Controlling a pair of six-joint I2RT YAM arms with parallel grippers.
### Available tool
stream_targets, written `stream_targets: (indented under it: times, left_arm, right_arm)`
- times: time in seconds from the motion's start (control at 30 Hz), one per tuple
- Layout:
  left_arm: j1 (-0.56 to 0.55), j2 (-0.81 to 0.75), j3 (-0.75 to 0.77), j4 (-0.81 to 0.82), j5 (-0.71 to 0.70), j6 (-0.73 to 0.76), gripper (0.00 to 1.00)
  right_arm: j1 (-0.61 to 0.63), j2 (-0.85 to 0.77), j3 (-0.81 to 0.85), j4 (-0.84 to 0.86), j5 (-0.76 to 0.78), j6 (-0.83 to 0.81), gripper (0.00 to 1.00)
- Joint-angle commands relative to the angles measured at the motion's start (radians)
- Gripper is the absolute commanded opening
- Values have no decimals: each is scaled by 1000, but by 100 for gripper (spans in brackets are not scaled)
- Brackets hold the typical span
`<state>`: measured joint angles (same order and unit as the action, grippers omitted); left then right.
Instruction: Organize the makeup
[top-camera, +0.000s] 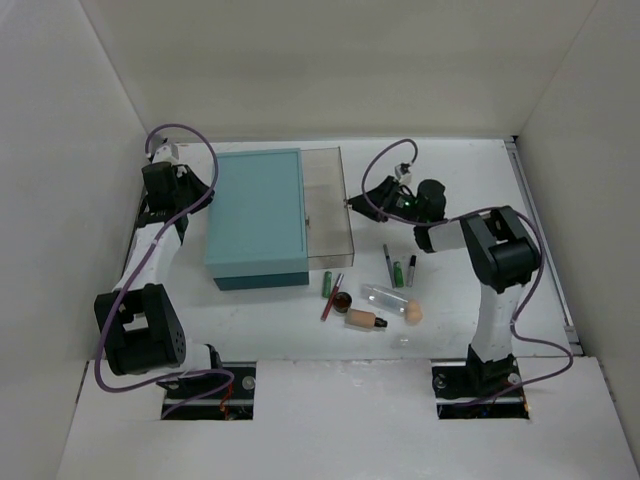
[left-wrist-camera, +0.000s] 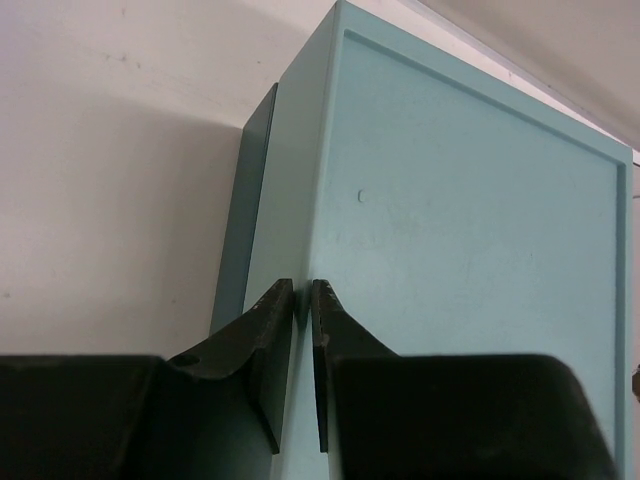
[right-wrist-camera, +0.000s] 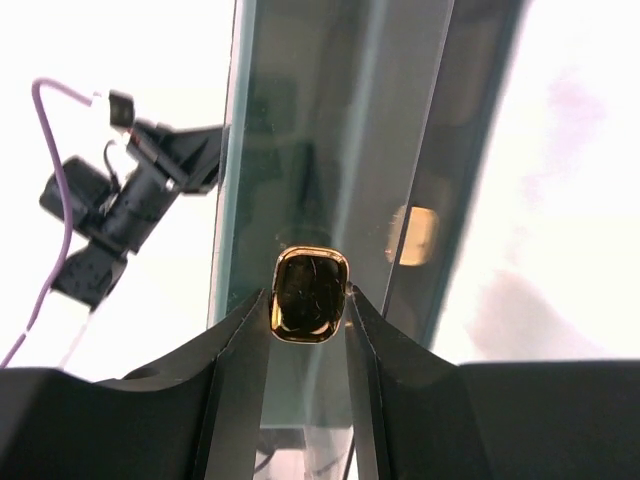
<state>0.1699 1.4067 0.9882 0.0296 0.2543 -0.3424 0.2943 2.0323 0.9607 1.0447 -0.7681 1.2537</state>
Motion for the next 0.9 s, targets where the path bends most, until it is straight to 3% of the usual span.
stream_targets:
  times: [0.0,0.3,0.33,0.4,0.6,0.87]
  left_arm:
    - [21,61,-29,-160,-105,45,9]
    - [21,55,-28,-155,-101,48,9]
    - [20,57,-25,-155,-99,48,9]
    - [16,57,-19,-160,-101,49,9]
    - [-16,28,-7,-152,-101,54,10]
    - [-30,-25,-2,-158,-121,62,12]
  right_arm:
    - [-62,-99,-14,-66,47,-109,12]
    - [-73,-244,9,-402,121,-321,27]
    - [-73,-266,13,-446,136,-350,35]
    - [-73,-322,12,-535,176,-414,61]
    - [-48,-555,-75,-839,410,-562,100]
    - [172,-930,-209,-1244,803,-746,100]
